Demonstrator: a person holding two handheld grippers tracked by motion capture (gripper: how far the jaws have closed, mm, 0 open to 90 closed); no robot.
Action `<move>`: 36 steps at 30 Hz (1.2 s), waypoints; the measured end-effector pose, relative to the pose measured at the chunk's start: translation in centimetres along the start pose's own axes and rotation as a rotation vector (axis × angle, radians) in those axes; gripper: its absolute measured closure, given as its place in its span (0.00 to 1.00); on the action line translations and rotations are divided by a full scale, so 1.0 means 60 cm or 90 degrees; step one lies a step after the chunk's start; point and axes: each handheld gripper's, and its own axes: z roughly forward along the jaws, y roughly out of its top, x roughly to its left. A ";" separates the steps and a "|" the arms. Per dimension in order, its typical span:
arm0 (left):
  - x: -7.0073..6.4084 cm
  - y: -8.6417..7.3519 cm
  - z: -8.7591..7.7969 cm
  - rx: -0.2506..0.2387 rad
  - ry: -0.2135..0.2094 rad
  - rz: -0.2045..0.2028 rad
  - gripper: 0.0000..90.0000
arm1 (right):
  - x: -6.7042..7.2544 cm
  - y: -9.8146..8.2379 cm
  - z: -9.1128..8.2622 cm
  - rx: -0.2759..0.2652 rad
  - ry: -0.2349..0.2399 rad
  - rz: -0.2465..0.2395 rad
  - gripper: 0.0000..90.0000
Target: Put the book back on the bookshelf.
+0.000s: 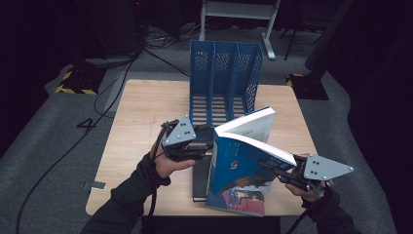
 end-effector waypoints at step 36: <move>-0.069 -0.041 0.067 0.025 -0.164 -0.042 0.44 | 0.017 0.004 -0.011 0.006 0.003 -0.033 0.83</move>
